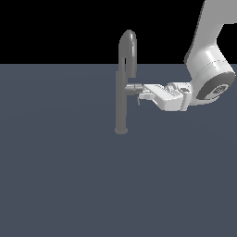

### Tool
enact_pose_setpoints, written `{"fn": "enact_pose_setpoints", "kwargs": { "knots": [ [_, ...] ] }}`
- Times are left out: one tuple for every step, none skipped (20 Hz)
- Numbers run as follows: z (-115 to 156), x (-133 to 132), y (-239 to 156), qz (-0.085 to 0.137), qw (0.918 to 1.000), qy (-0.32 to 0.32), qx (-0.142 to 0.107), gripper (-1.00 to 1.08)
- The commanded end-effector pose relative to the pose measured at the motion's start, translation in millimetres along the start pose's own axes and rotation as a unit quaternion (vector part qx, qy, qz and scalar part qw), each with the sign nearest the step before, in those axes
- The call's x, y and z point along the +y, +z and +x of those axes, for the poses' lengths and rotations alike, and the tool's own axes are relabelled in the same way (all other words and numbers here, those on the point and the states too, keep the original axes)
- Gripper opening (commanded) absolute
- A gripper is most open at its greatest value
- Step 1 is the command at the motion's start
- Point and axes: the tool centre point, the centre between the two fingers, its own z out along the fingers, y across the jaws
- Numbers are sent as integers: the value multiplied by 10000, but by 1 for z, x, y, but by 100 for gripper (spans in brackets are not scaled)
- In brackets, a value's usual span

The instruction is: Turn on the faucet by rotating a designated handle.

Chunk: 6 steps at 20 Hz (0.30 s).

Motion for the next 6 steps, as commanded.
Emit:
{"fn": "enact_pose_setpoints", "kwargs": {
  "knots": [
    [29,-9,3,114,9998,132,56,-100],
    [33,-10,3,120,9998,152,56,-100],
    [37,-11,3,125,9998,172,55,-100],
    [41,-12,3,131,9997,191,55,-100],
    [45,-13,3,136,9997,211,54,-100],
    [45,-13,3,136,9997,211,54,-100]
  ]
}}
